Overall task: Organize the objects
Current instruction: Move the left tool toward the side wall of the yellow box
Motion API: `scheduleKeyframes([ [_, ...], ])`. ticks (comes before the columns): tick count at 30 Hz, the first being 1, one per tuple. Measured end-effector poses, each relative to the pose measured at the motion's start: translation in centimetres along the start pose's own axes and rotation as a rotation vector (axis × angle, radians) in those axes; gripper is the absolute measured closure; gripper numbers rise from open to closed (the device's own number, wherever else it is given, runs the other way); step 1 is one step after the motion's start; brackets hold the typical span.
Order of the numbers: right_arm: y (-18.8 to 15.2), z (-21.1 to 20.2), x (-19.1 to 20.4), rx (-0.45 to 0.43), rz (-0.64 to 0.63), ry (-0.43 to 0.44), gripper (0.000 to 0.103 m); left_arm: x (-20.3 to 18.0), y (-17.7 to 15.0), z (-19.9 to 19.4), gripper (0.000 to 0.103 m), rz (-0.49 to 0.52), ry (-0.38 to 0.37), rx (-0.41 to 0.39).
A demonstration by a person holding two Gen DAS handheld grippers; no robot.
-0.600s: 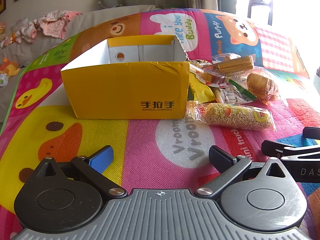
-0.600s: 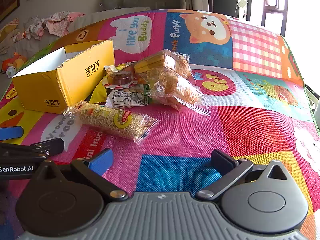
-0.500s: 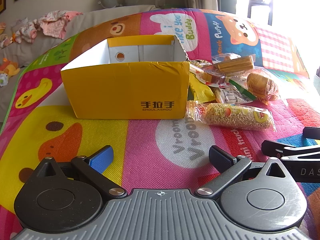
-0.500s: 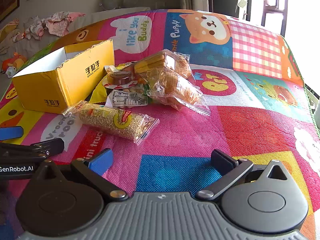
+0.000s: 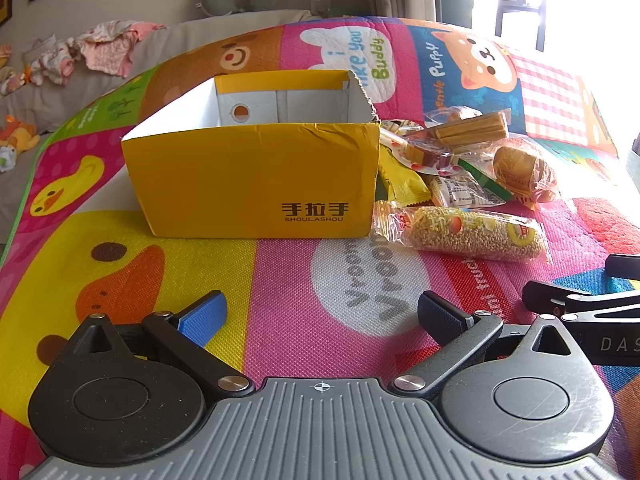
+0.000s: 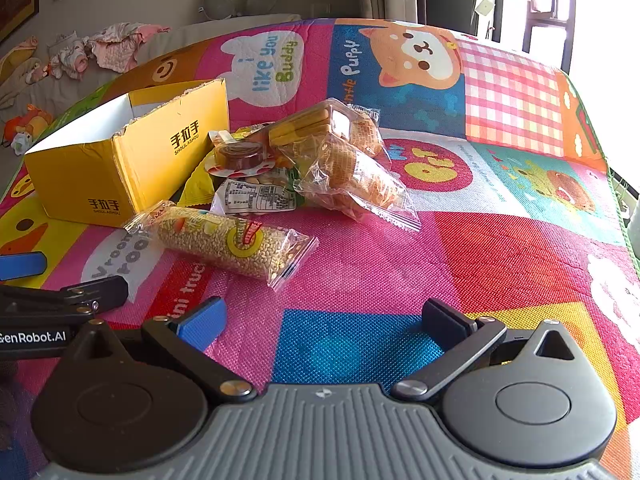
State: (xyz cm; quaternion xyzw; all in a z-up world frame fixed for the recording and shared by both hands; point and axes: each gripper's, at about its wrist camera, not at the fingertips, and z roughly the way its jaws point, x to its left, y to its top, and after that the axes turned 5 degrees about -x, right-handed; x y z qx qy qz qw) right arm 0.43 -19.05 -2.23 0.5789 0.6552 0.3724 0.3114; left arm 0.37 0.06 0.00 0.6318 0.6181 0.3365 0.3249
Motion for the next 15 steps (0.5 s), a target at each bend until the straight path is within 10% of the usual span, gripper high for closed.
scheduleKeyframes([
  [15,0.01,-0.03,0.03,0.000,0.000,0.001,0.000,0.04,0.04,0.00,0.000,0.000,0.000,0.000],
])
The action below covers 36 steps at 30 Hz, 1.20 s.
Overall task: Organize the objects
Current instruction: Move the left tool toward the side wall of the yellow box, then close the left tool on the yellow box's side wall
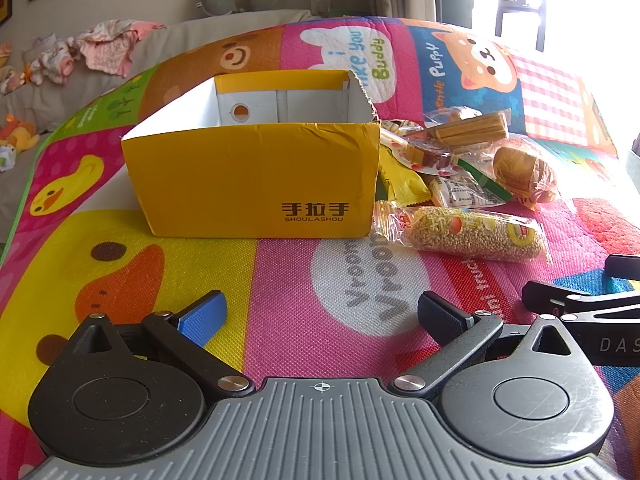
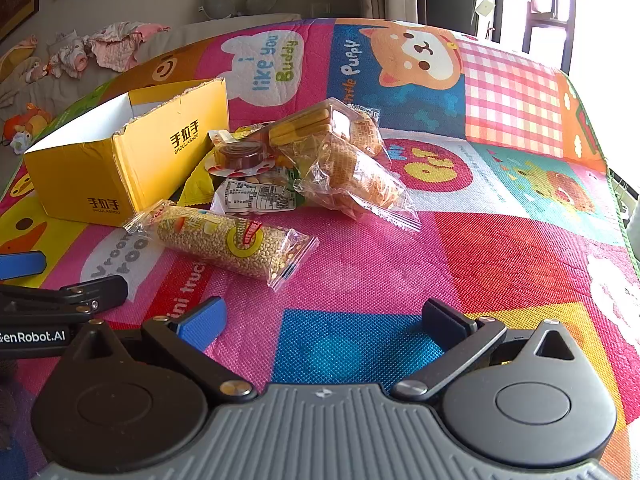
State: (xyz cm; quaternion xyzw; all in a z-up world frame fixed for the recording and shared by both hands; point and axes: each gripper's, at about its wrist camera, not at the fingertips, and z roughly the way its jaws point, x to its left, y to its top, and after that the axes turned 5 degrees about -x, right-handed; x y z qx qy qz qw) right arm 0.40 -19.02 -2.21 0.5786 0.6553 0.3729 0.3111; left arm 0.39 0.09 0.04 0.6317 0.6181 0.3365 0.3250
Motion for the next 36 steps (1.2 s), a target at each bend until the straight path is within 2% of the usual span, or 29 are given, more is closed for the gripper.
scheduleKeyframes([
  [16,0.1,-0.1,-0.1,0.012,0.004,-0.003,0.000,0.1,0.2,-0.1,0.000,-0.013,-0.016,0.006],
  [18,0.5,0.2,-0.1,0.035,0.005,0.002,0.000,0.3,0.6,-0.3,0.000,-0.013,-0.022,0.052],
  [20,1.2,0.5,-0.5,0.084,0.026,0.012,0.000,0.9,1.2,-0.9,0.000,-0.064,-0.045,0.112],
  [21,1.6,0.6,-0.7,0.107,0.052,0.015,0.000,1.5,1.8,-1.4,0.000,-0.106,-0.055,0.155],
  [23,2.7,1.1,-1.1,0.174,0.088,0.028,0.000,2.5,3.1,-3.1,0.000,-0.127,-0.045,0.192],
  [26,3.9,2.2,-1.1,0.278,0.090,0.031,0.000,4.3,6.6,-5.5,0.000,-0.091,0.001,0.151],
  [28,4.4,2.9,-0.3,0.341,0.035,0.007,0.000,6.1,9.5,-5.7,0.000,-0.074,0.060,0.107],
  [29,4.5,3.1,0.2,0.359,0.009,-0.005,0.000,7.1,11.0,-5.1,0.000,-0.066,0.083,0.100],
  [31,4.7,3.4,0.2,0.385,0.020,-0.014,0.000,9.1,13.9,-2.6,0.000,-0.049,0.104,0.141],
  [36,5.5,4.1,0.2,0.466,0.021,-0.015,0.000,12.7,18.0,6.1,0.000,-0.100,0.055,0.343],
])
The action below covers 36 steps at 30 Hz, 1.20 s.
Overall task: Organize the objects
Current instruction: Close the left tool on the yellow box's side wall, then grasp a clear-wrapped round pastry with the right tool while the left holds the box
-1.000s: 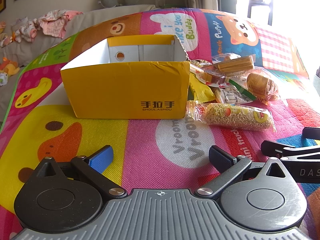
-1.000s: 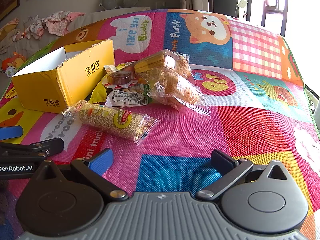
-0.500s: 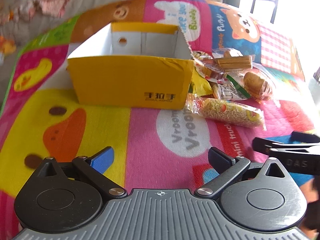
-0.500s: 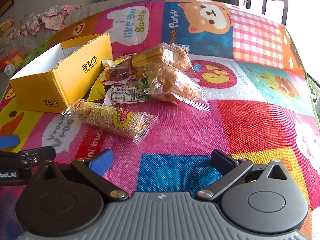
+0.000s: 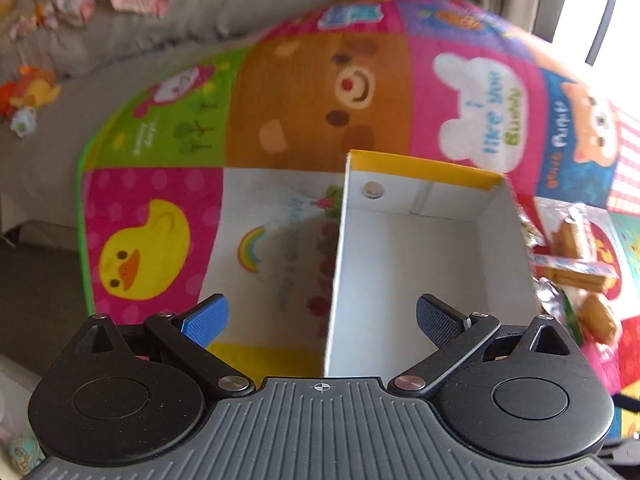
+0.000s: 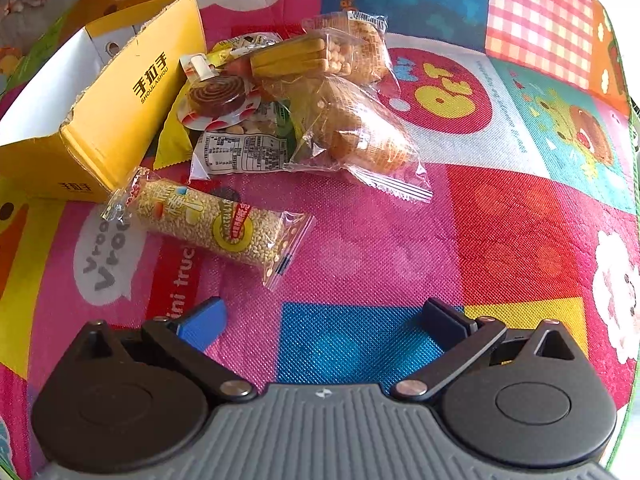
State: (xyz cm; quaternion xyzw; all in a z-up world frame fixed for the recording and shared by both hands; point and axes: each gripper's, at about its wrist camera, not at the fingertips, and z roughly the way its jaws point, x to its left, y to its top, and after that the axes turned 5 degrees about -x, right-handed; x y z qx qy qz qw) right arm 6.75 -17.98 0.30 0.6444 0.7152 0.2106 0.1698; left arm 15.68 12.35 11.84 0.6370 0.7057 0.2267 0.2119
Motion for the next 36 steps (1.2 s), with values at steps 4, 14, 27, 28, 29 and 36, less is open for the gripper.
scheduleKeyframes([
  [4,1.4,0.5,0.2,0.091,0.016,-0.011,0.000,0.2,2.5,3.5,0.000,0.059,-0.028,0.046],
  [14,2.5,-3.1,0.9,0.220,0.186,0.028,0.000,-1.0,2.2,8.0,0.091,0.111,-0.114,0.076],
  [27,3.5,-11.5,5.9,0.002,-0.151,0.009,0.012,-0.7,-2.6,4.6,0.094,0.232,-0.162,0.130],
  [28,3.4,-10.7,6.1,0.008,-0.197,0.035,0.020,-0.6,-3.1,4.2,0.095,0.226,-0.143,0.134],
  [29,3.5,-10.1,6.3,0.013,-0.241,0.053,0.024,-0.2,-3.5,3.9,0.095,0.208,-0.134,0.144],
  [36,2.7,-4.8,8.6,-0.091,-0.851,0.118,0.033,0.7,-4.7,3.0,0.095,0.134,-0.086,0.187],
])
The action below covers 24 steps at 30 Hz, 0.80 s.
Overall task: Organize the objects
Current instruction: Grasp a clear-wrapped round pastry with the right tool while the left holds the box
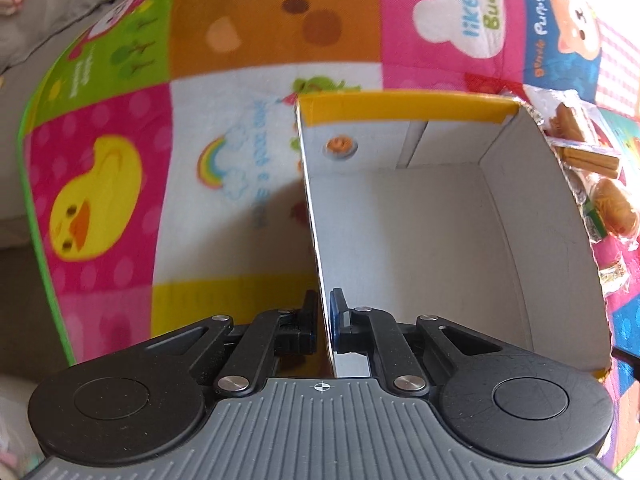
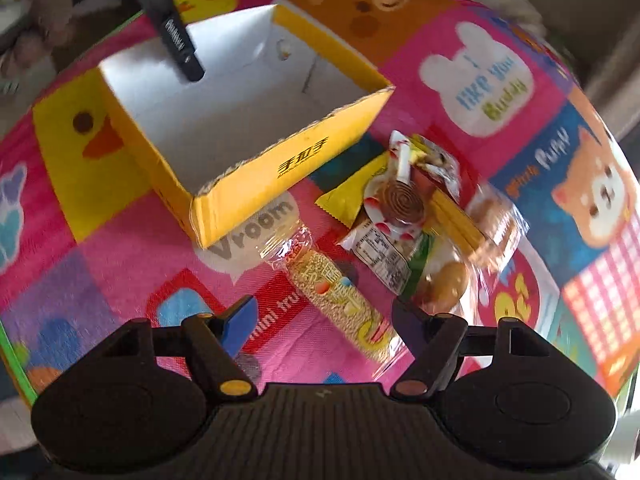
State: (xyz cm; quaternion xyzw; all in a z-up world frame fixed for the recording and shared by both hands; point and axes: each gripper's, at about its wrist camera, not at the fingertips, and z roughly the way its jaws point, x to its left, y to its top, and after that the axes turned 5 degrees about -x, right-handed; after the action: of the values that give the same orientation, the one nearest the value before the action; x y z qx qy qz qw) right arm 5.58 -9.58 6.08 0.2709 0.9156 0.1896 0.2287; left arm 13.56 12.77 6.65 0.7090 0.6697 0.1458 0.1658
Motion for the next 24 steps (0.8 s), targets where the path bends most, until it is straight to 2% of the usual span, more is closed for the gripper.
scheduleKeyframes([
  [1,-0.1,0.9,0.0,0.010,-0.054,0.024,0.044,-0.3,-0.2,0.0,0.095,-0.011,0.008,0.012],
  [3,0.0,2.7,-0.3,0.050,-0.117,0.050,0.055,-0.9,-0.4,-0.3,0.095,-0.018,0.023,0.010],
  [5,0.4,3.9,-1.2,0.064,-0.093,0.057,0.055,-1.2,-0.4,-0.3,0.095,-0.026,0.026,0.014],
  [8,1.2,4.4,-3.1,0.098,0.041,0.103,0.057,-1.4,-0.1,-0.4,0.095,-0.015,0.004,0.003],
  [10,1.2,4.4,-3.9,0.119,0.104,0.131,0.058,-1.7,0.2,-0.2,0.095,0.010,0.004,0.016],
  [13,0.7,3.6,-4.8,0.164,0.217,0.154,0.058,-1.9,0.1,-0.2,0.095,-0.003,0.004,0.046],
  [16,-0.4,2.4,-5.9,0.217,0.420,0.189,0.058,-1.9,-0.2,-0.2,0.095,-0.028,0.004,0.067],
  [18,-1.1,1.6,-7.2,0.257,0.625,0.167,0.058,-1.9,-0.4,-0.2,0.095,-0.038,-0.002,0.081],
  [20,-2.6,0.5,-8.9,0.303,0.901,0.174,0.058,-1.7,-0.3,0.1,0.095,-0.045,-0.008,0.105],
  [21,-3.9,-0.5,-9.9,0.306,1.078,0.186,0.058,-1.7,-0.3,0.1,0.095,-0.044,-0.012,0.114],
  [22,-4.8,-1.6,-10.3,0.294,1.188,0.188,0.058,-1.7,-0.2,0.1,0.095,-0.034,-0.016,0.117],
  [23,-5.4,-3.2,-10.6,0.279,1.258,0.174,0.058,-1.7,-0.2,0.1,0.095,-0.016,-0.017,0.115],
  [24,-5.5,-4.6,-10.6,0.281,1.256,0.137,0.058,-1.8,-0.3,0.0,0.095,-0.001,-0.017,0.111],
])
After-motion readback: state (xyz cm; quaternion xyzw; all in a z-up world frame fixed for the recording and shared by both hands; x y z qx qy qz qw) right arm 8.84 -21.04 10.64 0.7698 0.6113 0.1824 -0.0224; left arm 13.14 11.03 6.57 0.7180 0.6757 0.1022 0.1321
